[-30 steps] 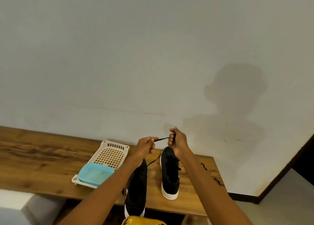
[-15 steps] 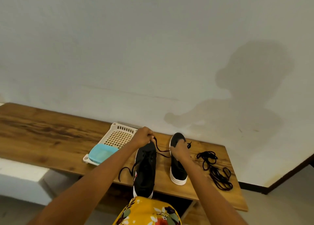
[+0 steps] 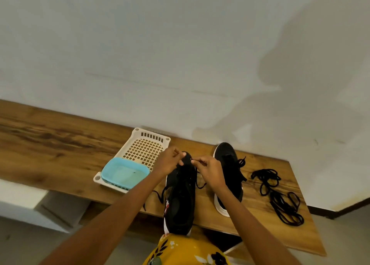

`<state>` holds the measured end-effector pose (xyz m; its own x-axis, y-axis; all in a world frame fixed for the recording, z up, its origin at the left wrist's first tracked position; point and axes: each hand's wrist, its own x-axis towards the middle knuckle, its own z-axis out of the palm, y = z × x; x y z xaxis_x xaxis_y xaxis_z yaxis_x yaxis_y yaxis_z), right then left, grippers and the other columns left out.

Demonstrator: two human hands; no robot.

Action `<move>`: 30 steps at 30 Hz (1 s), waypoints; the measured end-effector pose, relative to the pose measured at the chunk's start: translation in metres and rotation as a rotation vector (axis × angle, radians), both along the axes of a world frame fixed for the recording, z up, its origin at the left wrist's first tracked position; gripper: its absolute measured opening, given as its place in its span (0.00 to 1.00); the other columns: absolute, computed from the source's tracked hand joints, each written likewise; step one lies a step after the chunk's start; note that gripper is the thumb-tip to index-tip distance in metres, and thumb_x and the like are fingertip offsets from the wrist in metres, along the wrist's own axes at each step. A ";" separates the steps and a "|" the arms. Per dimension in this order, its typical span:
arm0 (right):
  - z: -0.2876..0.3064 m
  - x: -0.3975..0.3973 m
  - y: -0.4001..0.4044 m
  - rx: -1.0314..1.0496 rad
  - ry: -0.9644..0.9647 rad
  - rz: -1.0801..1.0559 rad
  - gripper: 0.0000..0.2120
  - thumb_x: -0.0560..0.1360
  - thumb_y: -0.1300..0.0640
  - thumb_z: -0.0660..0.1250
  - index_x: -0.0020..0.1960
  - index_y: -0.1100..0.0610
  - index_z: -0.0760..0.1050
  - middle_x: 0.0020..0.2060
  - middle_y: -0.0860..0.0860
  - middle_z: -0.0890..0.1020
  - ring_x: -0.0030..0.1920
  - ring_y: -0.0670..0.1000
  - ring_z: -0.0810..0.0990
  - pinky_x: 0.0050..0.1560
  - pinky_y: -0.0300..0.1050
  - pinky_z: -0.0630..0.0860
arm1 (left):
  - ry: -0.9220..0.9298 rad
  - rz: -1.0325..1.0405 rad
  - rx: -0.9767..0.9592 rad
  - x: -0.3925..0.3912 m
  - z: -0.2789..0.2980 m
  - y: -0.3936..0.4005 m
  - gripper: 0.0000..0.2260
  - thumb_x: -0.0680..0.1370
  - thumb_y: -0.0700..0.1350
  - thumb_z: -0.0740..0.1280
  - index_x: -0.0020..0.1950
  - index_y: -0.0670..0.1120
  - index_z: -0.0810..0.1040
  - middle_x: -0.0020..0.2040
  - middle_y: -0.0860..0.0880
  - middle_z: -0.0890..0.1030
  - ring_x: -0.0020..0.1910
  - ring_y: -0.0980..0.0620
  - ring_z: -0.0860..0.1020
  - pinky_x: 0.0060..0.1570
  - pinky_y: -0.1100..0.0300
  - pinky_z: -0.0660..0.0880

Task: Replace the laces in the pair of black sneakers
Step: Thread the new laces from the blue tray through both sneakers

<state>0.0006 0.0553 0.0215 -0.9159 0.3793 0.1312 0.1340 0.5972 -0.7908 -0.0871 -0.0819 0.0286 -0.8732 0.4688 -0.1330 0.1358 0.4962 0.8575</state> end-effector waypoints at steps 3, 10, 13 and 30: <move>-0.019 -0.003 0.000 0.100 -0.082 0.105 0.08 0.76 0.58 0.67 0.53 0.58 0.82 0.48 0.49 0.84 0.46 0.42 0.79 0.47 0.29 0.73 | 0.022 0.032 -0.242 0.005 -0.023 -0.005 0.10 0.77 0.54 0.65 0.43 0.49 0.71 0.40 0.53 0.75 0.42 0.53 0.75 0.44 0.58 0.70; -0.037 -0.007 -0.003 0.172 -0.141 0.110 0.08 0.76 0.59 0.68 0.53 0.57 0.82 0.48 0.50 0.84 0.48 0.46 0.80 0.48 0.35 0.75 | -0.125 -0.073 -0.309 0.003 -0.033 -0.003 0.15 0.75 0.53 0.67 0.35 0.48 0.67 0.33 0.51 0.72 0.35 0.52 0.72 0.35 0.62 0.66; -0.037 -0.010 -0.006 0.211 -0.194 0.118 0.08 0.76 0.57 0.68 0.53 0.55 0.82 0.48 0.49 0.84 0.48 0.45 0.80 0.49 0.37 0.76 | -0.122 -0.071 -0.353 -0.004 -0.033 -0.005 0.12 0.74 0.52 0.67 0.37 0.46 0.72 0.34 0.49 0.75 0.35 0.52 0.74 0.35 0.61 0.68; -0.032 -0.028 -0.045 0.526 -0.280 0.156 0.10 0.78 0.56 0.63 0.54 0.55 0.81 0.50 0.53 0.81 0.54 0.51 0.76 0.51 0.46 0.74 | -0.433 0.081 0.105 -0.001 -0.052 -0.041 0.07 0.79 0.45 0.64 0.44 0.45 0.79 0.46 0.43 0.81 0.44 0.50 0.81 0.50 0.55 0.77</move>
<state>-0.0277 0.0104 -0.0108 -0.9822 0.1874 0.0109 0.1732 0.9272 -0.3321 -0.0885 -0.1228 -0.0235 -0.7820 0.4317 -0.4497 -0.2825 0.3977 0.8730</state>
